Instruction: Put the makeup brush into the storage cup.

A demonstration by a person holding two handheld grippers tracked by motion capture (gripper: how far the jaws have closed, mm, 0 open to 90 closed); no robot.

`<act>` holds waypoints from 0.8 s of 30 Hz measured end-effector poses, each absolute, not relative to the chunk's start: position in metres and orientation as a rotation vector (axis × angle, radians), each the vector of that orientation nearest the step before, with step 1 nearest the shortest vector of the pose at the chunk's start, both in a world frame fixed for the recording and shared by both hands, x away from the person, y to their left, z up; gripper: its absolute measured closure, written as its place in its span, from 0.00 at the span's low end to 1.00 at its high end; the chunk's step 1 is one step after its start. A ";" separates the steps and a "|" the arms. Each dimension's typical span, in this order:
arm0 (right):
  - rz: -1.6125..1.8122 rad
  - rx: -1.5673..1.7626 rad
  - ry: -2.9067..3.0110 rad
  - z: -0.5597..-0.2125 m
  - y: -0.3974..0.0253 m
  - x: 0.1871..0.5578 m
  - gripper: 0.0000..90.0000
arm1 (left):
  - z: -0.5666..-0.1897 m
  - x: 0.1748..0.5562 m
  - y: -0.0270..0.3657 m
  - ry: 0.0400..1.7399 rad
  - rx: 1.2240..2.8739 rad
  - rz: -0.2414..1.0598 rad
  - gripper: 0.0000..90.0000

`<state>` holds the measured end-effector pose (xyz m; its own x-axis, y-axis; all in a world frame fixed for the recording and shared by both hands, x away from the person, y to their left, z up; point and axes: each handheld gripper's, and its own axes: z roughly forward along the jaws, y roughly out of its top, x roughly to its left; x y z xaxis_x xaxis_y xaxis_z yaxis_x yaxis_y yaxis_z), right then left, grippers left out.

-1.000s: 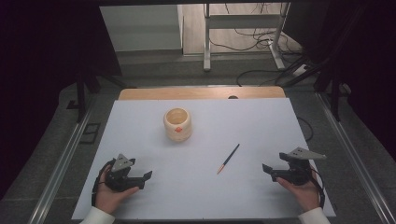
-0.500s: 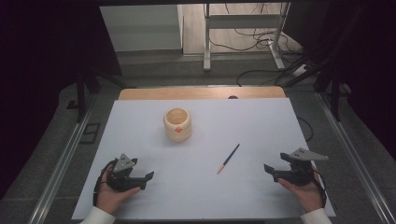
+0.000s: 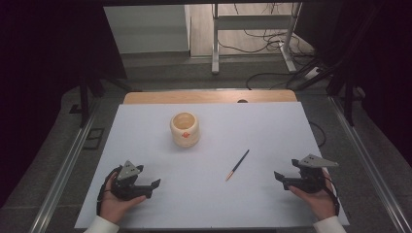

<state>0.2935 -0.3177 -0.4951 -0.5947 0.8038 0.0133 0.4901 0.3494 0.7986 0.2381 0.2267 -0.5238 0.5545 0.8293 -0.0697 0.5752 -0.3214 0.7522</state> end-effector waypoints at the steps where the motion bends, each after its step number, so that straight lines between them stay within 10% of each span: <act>1: 1.124 1.141 2.241 -0.495 -0.317 0.294 0.17 | -0.524 0.238 0.227 1.129 2.032 0.428 0.18; 24: 1.141 1.098 2.303 -0.493 -0.313 0.299 0.17 | -0.526 0.232 0.233 1.150 2.040 0.433 0.18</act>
